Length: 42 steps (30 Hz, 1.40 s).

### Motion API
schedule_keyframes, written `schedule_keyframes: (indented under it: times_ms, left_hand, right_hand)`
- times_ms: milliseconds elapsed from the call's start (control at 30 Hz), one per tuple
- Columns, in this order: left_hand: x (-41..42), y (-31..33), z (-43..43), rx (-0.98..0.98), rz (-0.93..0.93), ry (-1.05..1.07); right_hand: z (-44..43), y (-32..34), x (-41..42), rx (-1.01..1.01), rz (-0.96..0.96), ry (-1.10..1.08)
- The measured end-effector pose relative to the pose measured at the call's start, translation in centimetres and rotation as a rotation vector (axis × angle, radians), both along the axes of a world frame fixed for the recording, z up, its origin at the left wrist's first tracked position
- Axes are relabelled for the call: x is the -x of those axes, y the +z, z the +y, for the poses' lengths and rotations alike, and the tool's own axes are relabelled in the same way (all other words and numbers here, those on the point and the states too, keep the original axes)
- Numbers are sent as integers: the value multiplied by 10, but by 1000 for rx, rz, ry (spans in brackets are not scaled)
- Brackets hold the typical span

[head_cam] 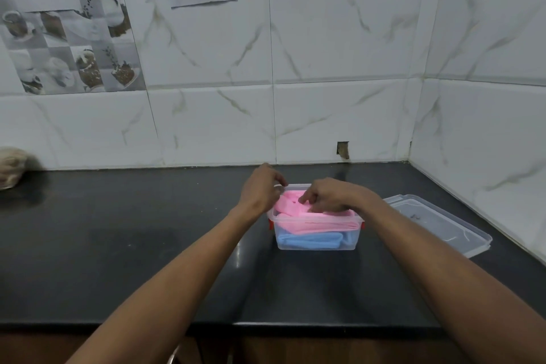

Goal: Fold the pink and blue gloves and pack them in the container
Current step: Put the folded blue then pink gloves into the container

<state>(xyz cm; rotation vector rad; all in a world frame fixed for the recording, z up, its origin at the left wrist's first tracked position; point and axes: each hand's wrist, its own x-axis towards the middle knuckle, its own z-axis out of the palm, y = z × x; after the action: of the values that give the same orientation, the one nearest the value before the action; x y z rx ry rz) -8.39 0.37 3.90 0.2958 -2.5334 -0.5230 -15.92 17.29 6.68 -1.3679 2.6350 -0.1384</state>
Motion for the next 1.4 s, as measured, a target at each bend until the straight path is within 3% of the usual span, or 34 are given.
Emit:
schedule_keyframes:
  times_ms: [133,233,300,400,500,600,833,1100,1267,1400]
  left_hand:
    - [-2,20,4,193,-418,61]
    - [3,19,21,418,-607,131]
    - [8,16,29,446,-678,164]
    - [11,22,25,346,-505,110]
    - [8,31,17,309,-234,-47]
    - [3,33,18,375,-357,-171]
    - [16,18,37,684,-472,-178]
    - [28,19,37,503,-537,-102]
    - [19,20,30,401,-244,-269]
    - [20,10,25,470,-464,-321]
  right_hand:
    - [-5,-16,14,-72,-38,-23]
    - [-9,-22,17,-81,-74,-68]
    - [-11,-21,14,-109,-96,-78]
    - [-4,-8,12,-92,-128,-43]
    - [14,14,16,147,-31,-29]
    - [30,34,21,166,75,-106]
    - [18,20,14,-282,139,-135]
    - [14,6,10,-399,223,-148]
    - [13,10,10,-382,201,-146]
    - [16,16,9,-330,105,-156]
